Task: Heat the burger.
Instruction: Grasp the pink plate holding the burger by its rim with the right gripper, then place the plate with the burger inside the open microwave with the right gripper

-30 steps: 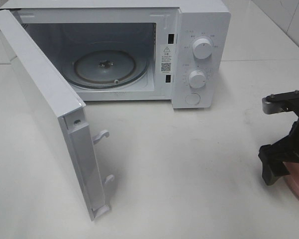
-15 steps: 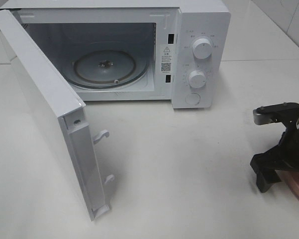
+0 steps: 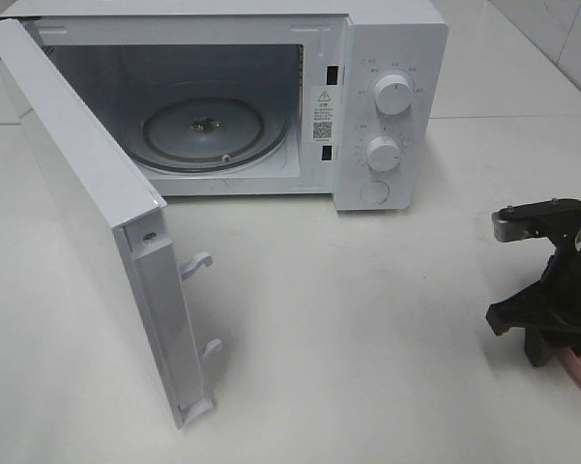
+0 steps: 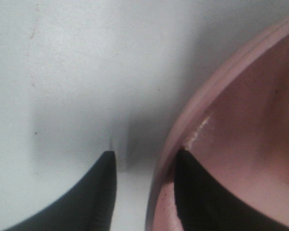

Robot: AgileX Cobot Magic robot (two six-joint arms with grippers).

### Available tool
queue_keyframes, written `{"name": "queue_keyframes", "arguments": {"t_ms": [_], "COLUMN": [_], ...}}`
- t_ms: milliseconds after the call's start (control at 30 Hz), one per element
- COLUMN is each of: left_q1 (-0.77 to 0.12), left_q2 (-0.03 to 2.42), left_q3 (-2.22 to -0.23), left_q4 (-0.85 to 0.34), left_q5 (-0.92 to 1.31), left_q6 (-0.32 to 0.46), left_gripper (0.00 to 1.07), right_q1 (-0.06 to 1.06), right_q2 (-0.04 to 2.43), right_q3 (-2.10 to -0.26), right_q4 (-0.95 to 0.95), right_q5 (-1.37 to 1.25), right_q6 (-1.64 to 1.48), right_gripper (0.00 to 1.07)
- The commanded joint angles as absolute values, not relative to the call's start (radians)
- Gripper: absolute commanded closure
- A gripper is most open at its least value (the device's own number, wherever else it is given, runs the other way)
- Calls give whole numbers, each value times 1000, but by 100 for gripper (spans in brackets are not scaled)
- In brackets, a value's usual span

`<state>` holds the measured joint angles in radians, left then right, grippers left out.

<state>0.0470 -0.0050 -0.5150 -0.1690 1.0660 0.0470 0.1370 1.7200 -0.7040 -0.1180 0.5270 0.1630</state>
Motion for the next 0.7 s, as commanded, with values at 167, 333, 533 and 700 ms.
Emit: {"name": "queue_keyframes", "arguments": {"t_ms": [167, 333, 533, 700], "left_q1": [47, 47, 47, 47], "left_q2": [-20, -20, -20, -20], "left_q3": [-515, -515, -515, -515], "left_q4": [-179, -179, -179, -179], "left_q5": [1067, 1067, 1067, 1067], "left_q6": [47, 47, 47, 47], "left_gripper": [7, 7, 7, 7], "right_q1": [134, 134, 137, 184], "right_q2": [1725, 1725, 1722, 1722], "right_q3": [-701, -701, -701, -701], "right_q4": [-159, -169, -275, -363], "right_q5": [519, 520, 557, 602], "right_q6": [182, 199, 323, 417], "right_gripper": [107, 107, 107, 107]}}
